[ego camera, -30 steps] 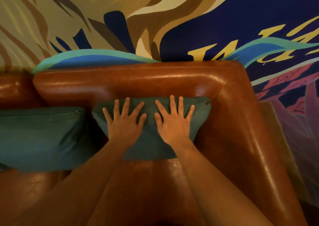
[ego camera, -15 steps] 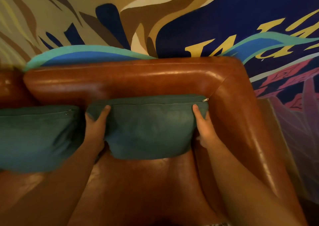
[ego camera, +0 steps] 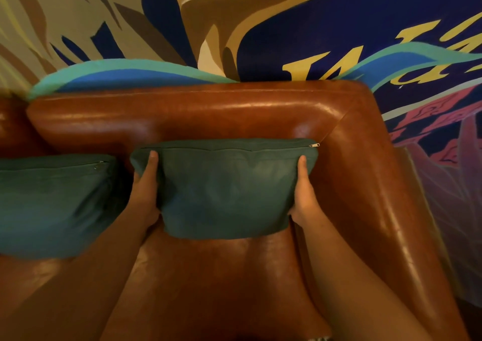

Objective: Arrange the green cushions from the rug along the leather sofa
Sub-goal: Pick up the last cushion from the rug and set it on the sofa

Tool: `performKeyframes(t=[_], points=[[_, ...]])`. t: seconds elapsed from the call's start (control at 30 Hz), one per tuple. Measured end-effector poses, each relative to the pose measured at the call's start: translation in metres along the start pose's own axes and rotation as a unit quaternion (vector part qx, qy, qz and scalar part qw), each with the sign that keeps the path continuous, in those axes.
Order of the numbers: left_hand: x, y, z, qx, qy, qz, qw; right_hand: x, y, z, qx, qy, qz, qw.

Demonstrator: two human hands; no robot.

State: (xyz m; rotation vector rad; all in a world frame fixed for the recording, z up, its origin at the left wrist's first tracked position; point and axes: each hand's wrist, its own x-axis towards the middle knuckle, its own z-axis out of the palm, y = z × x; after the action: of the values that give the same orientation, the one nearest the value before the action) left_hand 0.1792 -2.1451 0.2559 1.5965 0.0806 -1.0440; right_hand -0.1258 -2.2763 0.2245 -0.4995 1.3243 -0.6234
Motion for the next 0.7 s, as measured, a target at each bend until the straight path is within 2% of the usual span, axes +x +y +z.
performKeyframes(t=[0.13,0.23,0.33,0.43,0.5,0.6,0.7], points=[[-0.016,-0.016,-0.011,0.025,-0.026,0.002,0.999,-0.015,0.012,-0.005,-0.003,-0.001,-0.04,0.999],[-0.011,-0.04,-0.015,0.021,-0.028,-0.016,0.999,-0.018,0.025,0.006,-0.005,-0.013,-0.034,0.999],[-0.006,-0.044,-0.015,-0.071,-0.05,-0.073,0.994,-0.021,0.02,-0.005,0.005,-0.046,-0.018,0.999],[0.004,-0.051,-0.027,-0.136,0.053,-0.072,0.987,-0.017,0.021,-0.033,0.046,0.036,-0.01,0.998],[0.007,-0.065,-0.026,-0.133,0.074,-0.121,0.981,-0.005,0.037,-0.035,0.034,0.101,0.04,0.994],[0.005,-0.081,-0.008,-0.129,0.074,-0.232,0.961,0.001,0.061,-0.008,0.063,0.09,0.166,0.98],[0.003,-0.087,0.003,-0.12,0.107,-0.197,0.967,0.001,0.073,0.006,0.101,0.102,0.167,0.975]])
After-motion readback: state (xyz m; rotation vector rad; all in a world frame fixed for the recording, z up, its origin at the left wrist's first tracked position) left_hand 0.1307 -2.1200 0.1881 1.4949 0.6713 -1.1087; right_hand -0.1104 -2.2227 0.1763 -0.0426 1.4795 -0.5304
